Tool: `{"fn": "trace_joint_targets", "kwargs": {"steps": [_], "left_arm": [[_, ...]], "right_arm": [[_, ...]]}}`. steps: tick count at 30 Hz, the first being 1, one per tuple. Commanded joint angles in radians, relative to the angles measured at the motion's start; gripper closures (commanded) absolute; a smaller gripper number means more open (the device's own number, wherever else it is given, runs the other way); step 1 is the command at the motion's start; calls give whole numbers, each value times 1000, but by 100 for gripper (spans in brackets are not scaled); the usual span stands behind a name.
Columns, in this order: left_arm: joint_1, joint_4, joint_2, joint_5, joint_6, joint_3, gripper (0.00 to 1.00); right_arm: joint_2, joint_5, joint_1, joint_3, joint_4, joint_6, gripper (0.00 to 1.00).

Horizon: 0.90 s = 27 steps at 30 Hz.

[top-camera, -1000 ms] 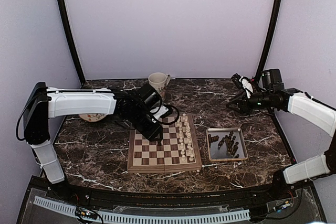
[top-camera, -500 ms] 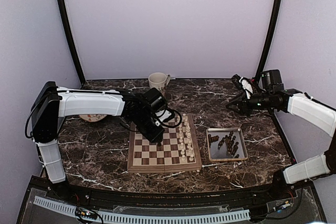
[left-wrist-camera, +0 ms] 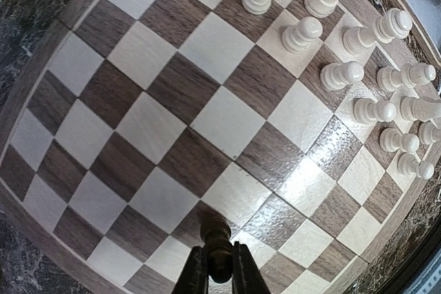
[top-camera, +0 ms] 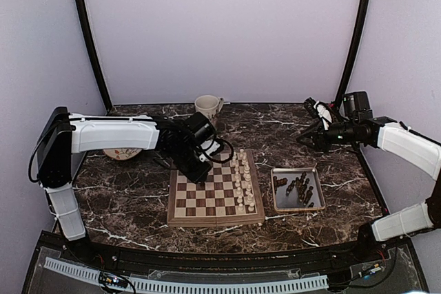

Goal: Set up the chess pieces on the board
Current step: Pick up the bishop from the chessboard, then place the bishop on f8.

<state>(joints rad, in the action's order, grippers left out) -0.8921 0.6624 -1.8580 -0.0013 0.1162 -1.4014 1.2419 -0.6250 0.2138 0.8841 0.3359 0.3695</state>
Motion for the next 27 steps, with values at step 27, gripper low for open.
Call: {"fn": "trace_joint_targets", "kwargs": {"steps": [27], "left_arm": [[182,-14,136,-23,48,126,98]], "right_arm": [[-12,-11,-4,-14,-34,17,65]]}}
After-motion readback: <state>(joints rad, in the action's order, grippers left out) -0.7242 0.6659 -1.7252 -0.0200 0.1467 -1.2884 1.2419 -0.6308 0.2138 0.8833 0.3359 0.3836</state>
